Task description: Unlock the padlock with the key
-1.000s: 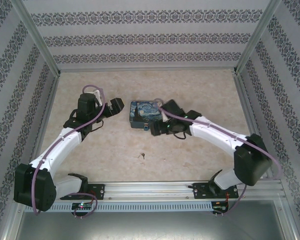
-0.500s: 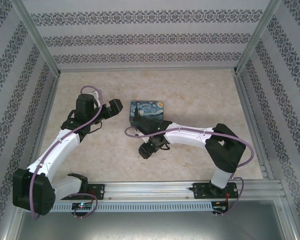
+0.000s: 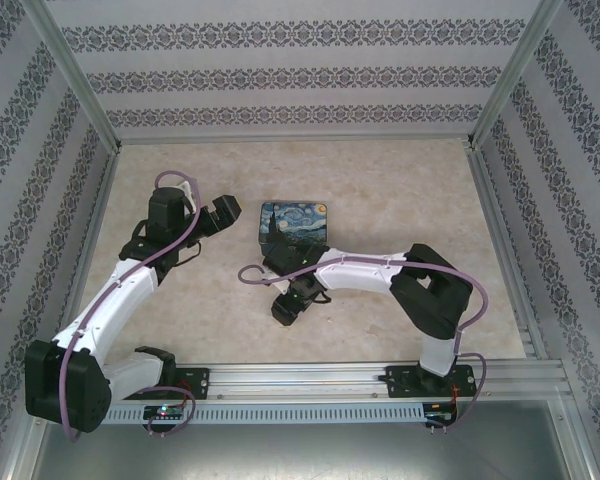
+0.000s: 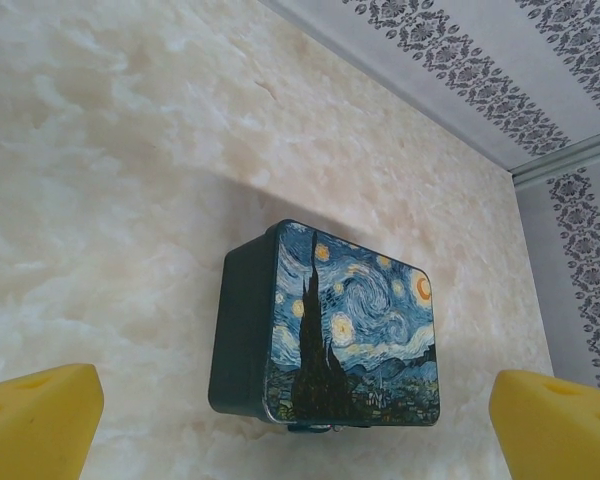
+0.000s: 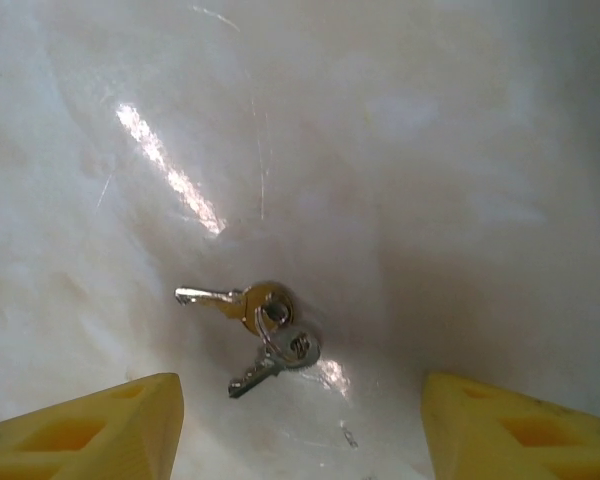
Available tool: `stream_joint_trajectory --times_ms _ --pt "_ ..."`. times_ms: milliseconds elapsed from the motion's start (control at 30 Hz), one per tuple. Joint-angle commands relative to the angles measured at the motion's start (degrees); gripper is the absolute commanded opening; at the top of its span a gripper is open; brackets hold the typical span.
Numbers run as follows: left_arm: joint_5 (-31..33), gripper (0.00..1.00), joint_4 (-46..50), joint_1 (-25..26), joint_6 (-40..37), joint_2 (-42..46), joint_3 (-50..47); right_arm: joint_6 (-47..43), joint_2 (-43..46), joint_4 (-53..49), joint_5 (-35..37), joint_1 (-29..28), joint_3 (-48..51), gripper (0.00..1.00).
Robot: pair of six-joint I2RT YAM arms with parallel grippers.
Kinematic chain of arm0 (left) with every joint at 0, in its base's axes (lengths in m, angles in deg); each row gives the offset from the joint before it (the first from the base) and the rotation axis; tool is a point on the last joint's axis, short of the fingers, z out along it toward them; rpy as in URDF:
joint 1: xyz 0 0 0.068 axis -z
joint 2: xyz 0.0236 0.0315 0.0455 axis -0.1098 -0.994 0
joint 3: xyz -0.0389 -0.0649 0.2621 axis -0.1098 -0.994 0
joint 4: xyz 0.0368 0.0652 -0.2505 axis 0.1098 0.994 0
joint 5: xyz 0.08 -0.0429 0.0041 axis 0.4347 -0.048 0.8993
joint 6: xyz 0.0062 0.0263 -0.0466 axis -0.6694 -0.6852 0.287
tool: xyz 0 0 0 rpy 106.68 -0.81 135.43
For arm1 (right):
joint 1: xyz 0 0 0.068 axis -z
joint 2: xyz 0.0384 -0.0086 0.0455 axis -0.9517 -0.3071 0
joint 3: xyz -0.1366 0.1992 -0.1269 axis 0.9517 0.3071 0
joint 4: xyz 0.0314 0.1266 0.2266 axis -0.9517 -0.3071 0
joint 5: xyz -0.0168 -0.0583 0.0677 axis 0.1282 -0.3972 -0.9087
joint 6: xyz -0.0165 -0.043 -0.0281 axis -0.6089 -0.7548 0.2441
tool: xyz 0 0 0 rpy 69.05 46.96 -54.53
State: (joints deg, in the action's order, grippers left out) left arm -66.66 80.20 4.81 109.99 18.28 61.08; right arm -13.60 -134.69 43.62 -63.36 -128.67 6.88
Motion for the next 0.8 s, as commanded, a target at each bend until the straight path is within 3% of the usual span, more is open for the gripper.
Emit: stream_joint_trajectory --times_ms 0,533,767 --pt "0.7 0.99 0.4 -0.7 1.0 1.2 -0.2 -1.4 -1.3 0.4 -0.4 -0.9 -2.1 0.65" --pt "0.9 0.99 -0.9 -0.9 2.3 1.3 -1.2 -2.8 -4.5 -1.4 8.5 -4.6 -2.9 0.59" --pt "0.8 0.99 -1.2 -1.0 2.8 1.7 -1.6 -2.3 -6.2 -1.5 8.9 -5.0 -2.7 0.53"
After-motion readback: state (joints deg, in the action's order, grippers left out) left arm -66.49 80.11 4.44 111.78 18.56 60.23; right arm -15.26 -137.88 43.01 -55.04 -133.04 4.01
